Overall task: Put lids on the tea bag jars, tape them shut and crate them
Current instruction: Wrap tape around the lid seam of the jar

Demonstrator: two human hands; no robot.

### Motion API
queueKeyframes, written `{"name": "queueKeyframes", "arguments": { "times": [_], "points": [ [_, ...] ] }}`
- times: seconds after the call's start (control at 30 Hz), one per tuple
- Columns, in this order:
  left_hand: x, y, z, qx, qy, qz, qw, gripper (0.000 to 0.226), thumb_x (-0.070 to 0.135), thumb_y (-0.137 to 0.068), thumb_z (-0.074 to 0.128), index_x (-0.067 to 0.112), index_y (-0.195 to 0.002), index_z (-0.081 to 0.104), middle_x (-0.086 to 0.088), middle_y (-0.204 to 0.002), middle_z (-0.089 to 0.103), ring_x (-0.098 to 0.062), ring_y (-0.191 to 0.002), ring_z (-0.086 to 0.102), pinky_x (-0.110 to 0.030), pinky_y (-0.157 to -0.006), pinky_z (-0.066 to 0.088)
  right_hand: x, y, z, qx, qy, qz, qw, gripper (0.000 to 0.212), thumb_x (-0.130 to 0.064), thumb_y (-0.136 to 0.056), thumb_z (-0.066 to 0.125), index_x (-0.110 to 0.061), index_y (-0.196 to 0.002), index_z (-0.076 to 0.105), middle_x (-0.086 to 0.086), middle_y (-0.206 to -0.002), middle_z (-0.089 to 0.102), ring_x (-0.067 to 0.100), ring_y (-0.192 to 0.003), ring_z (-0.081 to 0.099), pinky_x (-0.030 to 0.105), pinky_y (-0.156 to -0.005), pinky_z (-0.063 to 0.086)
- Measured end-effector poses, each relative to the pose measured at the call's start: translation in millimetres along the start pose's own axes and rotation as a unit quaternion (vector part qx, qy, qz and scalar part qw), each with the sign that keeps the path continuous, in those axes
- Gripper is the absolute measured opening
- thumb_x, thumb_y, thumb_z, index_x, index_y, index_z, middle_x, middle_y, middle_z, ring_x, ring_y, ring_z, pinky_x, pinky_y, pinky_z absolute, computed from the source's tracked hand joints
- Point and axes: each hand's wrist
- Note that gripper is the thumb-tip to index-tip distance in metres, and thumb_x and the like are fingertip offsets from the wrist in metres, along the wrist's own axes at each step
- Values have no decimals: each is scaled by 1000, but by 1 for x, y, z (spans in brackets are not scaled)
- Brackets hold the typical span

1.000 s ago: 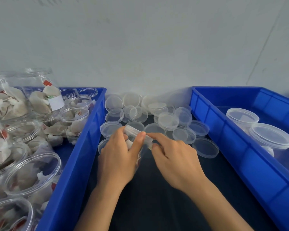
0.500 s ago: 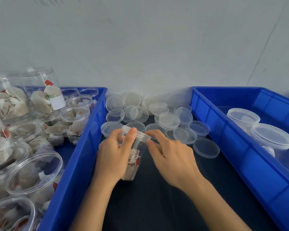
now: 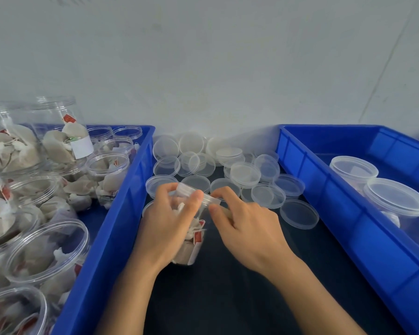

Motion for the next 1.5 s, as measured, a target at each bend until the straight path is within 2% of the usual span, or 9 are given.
{"name": "queueKeyframes", "arguments": {
  "times": [0.07, 0.17, 0.3, 0.37, 0.5, 0.73, 1.0, 1.27, 1.5],
  "points": [
    [3, 4, 2, 25, -40, 17, 999, 78, 95, -71, 58, 41, -127, 49, 18, -118, 65, -1, -104, 67, -27, -82, 56, -3, 1, 0, 9, 10, -9, 1000, 36, -63, -104, 21, -45, -124, 45, -12, -64, 59, 8, -62, 58, 36, -61, 50],
    [8, 8, 3, 76, -111, 67, 989, 66, 89, -75, 53, 37, -117, 56, 19, -111, 58, 2, -99, 62, -17, -72, 47, -8, -1, 0, 30, 44, -24, 998, 42, -64, -104, 17, -42, -120, 49, -12, -66, 58, 9, -59, 57, 34, -54, 46],
    [13, 11, 8, 73, -157, 70, 982, 75, 84, -85, 37, 33, -140, 47, 31, -100, 52, 15, -89, 54, -9, -65, 39, -8, -3, 3, 25, 59, -20, 998, 38, -56, -105, 18, -39, -120, 49, -10, -69, 60, 13, -62, 58, 35, -54, 41],
    [12, 9, 9, 77, -156, 72, 982, 67, 83, -86, 36, 33, -128, 50, 21, -101, 60, 4, -92, 62, -13, -67, 43, -7, 0, 5, 7, 33, -4, 999, 31, -47, -105, 21, -40, -123, 46, -9, -68, 59, 15, -63, 58, 39, -58, 45],
    [8, 3, 2, 67, -108, 40, 991, 71, 84, -80, 42, 33, -126, 58, 15, -112, 66, 1, -96, 64, -19, -71, 47, -1, 0, 8, 2, 4, 13, 1000, 20, -39, -110, 30, -39, -127, 40, -6, -65, 59, 17, -59, 57, 43, -59, 49],
    [2, 4, -4, 57, 24, 11, 998, 51, 74, -84, 57, 38, -119, 66, 21, -109, 74, -1, -107, 69, -28, -89, 55, -2, -4, 10, -7, 38, -4, 999, 32, -46, -111, 20, -41, -135, 39, -10, -65, 52, 13, -63, 54, 37, -59, 42],
    [2, 4, -4, 27, 97, -7, 995, 52, 68, -86, 57, 29, -116, 71, 13, -105, 77, -2, -98, 73, -24, -80, 53, -2, -3, 8, -10, 24, -8, 1000, 29, -48, -111, 19, -41, -132, 37, -10, -66, 53, 14, -64, 56, 38, -61, 43],
    [-3, 1, -4, -14, 147, -18, 989, 64, 74, -84, 53, 18, -109, 71, -5, -99, 79, -20, -90, 78, -23, -70, 63, -7, -5, 6, 8, 30, -7, 999, 30, -54, -107, 16, -39, -123, 37, -10, -65, 57, 12, -59, 56, 36, -57, 43],
    [6, 3, 7, -25, 160, -26, 986, 57, 81, -84, 46, 41, -123, 57, 27, -102, 75, 2, -93, 75, -11, -63, 55, -8, -1, -2, 48, 76, -7, 996, 27, -55, -107, 21, -36, -111, 39, -10, -63, 57, 10, -56, 55, 32, -50, 34]
  ]
}}
Point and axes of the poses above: each hand's wrist, its own y-axis away from the middle knuckle, its own z-axis out of the palm, x = y × z
